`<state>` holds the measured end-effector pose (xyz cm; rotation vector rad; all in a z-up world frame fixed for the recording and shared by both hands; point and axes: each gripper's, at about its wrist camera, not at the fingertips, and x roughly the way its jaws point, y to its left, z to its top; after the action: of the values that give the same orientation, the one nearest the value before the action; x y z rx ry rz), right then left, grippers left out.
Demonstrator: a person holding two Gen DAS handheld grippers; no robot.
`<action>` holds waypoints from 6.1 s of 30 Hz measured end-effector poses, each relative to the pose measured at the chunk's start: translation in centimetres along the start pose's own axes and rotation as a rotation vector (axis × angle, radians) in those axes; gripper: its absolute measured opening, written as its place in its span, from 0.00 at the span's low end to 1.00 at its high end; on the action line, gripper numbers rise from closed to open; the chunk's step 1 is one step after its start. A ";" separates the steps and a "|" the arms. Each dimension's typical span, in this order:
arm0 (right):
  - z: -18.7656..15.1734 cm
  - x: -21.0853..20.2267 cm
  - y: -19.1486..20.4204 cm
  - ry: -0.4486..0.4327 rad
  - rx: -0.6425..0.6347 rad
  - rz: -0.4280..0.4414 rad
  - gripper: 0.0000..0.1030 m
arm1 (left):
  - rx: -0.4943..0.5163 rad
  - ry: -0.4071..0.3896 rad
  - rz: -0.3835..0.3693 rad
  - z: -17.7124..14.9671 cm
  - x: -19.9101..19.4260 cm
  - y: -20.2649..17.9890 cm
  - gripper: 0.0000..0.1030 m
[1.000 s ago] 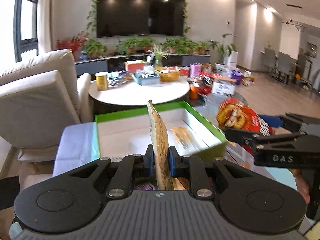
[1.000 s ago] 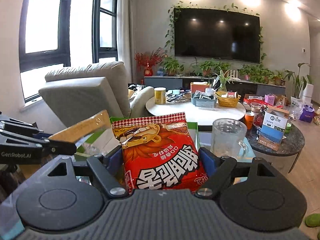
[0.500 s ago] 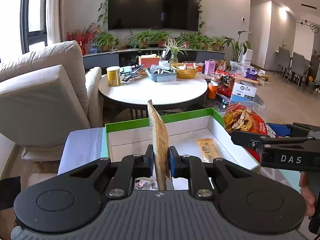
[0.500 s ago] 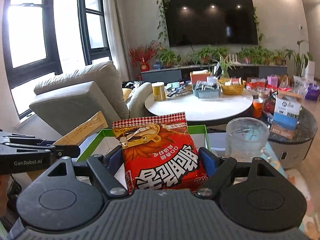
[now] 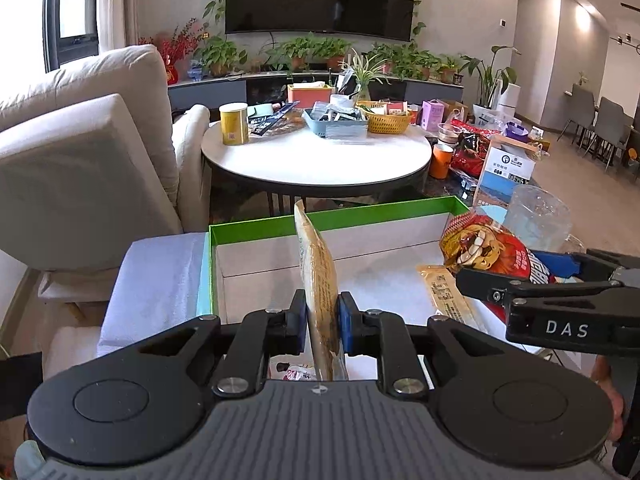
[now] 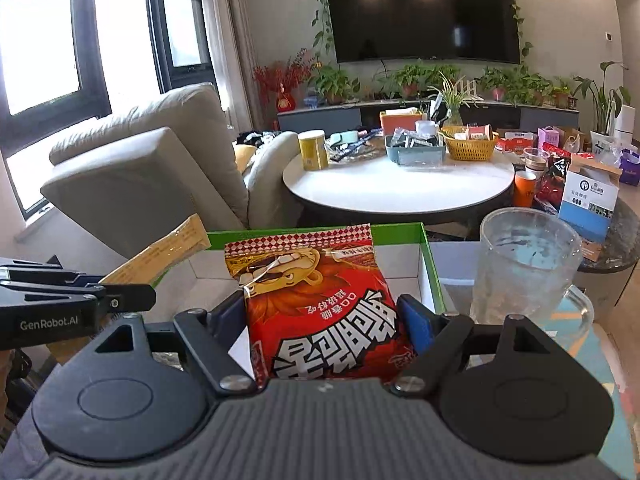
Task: Organize snacks
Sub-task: 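Open both tools to drop the stick snack and chip bag inside, then move both tools back down to the snack heap, then grasp pink-blue candy bag with left tool while right tool grasps clear cookie pack, then carry the candy bag and cookie pack over the green box, then open both tools to release the candy bag and cookie pack inside, then withdraw both tools from the box toward the snack heap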
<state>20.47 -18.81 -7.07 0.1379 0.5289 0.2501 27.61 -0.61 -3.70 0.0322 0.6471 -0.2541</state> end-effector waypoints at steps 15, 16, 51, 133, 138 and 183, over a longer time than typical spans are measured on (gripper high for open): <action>-0.4 -1.2 -0.4 -0.015 0.049 -0.035 0.77 | -0.033 -0.027 0.008 -2.0 -3.8 0.9 0.41; -0.5 -1.4 -0.4 -0.012 0.046 -0.031 0.77 | -0.035 -0.028 0.009 -2.2 -4.3 0.9 0.43; -10.0 -12.3 0.8 0.069 -0.126 -0.020 0.76 | -0.145 0.201 0.010 -10.9 -7.9 -3.5 0.64; 0.1 -5.7 0.4 -0.141 -0.093 0.006 0.61 | -0.073 -0.071 0.024 1.5 -5.2 -2.1 0.52; 0.2 -4.4 0.4 -0.119 -0.100 -0.004 0.61 | -0.071 -0.042 0.031 1.4 -3.7 -2.1 0.52; -2.3 -5.0 -0.3 -0.070 -0.087 -0.064 0.62 | -0.153 0.048 0.067 -1.8 -5.2 0.2 0.58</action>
<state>15.16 -20.33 -6.66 0.0446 0.4514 0.2048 22.57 0.97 -2.04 -0.0870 0.7105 -0.1392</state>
